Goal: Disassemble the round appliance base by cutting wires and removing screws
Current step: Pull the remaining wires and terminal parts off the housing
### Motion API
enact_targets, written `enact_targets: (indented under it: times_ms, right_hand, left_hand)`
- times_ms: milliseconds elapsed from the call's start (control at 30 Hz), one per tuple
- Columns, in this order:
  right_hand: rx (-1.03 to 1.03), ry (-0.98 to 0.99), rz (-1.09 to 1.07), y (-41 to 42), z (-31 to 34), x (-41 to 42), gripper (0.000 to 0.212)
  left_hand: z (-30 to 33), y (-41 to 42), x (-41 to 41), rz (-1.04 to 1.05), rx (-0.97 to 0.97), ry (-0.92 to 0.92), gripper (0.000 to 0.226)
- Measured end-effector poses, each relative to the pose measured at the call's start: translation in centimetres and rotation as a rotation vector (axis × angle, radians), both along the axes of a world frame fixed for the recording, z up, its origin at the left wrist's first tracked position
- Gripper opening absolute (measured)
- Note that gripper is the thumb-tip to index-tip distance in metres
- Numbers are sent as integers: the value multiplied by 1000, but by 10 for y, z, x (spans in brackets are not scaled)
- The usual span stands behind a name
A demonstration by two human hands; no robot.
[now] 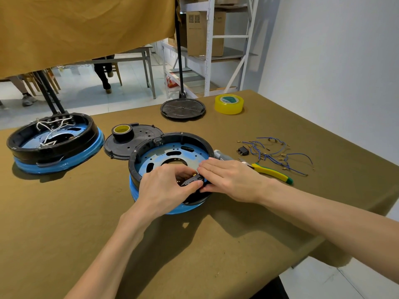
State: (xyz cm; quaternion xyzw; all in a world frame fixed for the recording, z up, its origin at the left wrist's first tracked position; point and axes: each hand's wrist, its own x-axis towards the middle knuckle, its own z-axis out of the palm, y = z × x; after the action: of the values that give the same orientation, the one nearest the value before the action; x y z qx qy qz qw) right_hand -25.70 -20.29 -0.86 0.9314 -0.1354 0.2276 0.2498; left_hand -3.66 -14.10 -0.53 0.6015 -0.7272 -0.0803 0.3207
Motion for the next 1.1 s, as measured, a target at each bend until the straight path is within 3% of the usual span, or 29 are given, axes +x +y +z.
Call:
enact_targets:
  times_ms: [167,433,667,900,1033,1100]
  right_hand:
    - [25,39,-4,0,2,0,44]
    - [82,23,-32,2,4,1,42]
    - [162,-10,-55,7,6,2,39]
    - [287,66,-88,1,16,3,39]
    - [506,16,-105,-4,27,-2,42]
    - [509,26,-115,-7,31,1,37]
  left_hand:
    - [-1,1,-5,23,-16,-42,32]
    - [-5,2,-13,62,-44,-70,47]
    - [-8,5,-16,72,-147,-140,38]
    - [-3,-1,-9,56,-36,-32,45]
    - [0,-2,-2,12,39,-28,43]
    - [0,-2,-2,11,45,-40,46]
